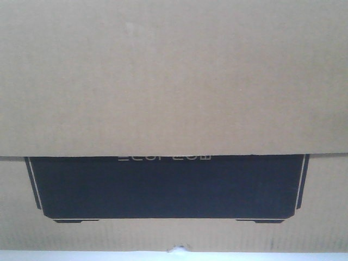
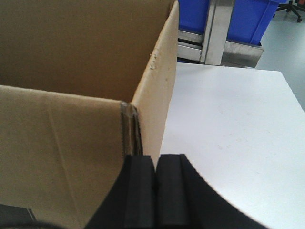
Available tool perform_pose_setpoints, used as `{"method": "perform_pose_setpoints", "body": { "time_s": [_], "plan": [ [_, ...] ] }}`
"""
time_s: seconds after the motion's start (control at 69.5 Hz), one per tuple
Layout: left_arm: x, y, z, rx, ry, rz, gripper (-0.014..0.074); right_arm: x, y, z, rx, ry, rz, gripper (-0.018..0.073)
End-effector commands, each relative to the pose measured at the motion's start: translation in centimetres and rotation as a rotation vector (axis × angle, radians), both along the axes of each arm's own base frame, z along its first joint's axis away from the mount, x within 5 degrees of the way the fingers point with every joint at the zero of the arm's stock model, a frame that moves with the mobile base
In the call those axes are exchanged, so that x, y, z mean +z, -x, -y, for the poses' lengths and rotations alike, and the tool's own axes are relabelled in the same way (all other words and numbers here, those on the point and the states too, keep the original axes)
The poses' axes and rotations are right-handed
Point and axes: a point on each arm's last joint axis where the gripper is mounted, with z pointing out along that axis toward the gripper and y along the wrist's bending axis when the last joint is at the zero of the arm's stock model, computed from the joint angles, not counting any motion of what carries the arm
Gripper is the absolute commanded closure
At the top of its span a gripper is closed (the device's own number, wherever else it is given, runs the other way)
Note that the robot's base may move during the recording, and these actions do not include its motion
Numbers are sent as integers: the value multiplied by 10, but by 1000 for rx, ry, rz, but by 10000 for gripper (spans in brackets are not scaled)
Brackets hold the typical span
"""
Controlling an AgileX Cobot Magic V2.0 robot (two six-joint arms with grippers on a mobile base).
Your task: Grab box from left shelf to table start
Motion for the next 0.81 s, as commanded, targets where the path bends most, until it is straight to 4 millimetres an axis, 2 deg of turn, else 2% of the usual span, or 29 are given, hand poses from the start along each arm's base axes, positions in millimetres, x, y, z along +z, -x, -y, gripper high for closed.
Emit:
{"method": "perform_pose_setpoints", "body": {
  "time_s": [0.0,0.475,0.561,0.791],
  "plan": [
    [10,1,-1,6,15,104,687,16,-1,2,-22,-4,103,505],
    [10,1,-1,6,15,104,687,11,-3,2,-28,0,105,505],
    [10,1,-1,6,15,104,687,2,-7,5,-57,-20,116,505],
    [10,1,-1,6,15,104,687,-47,-5,11,-123,-9,228,505]
  ]
}}
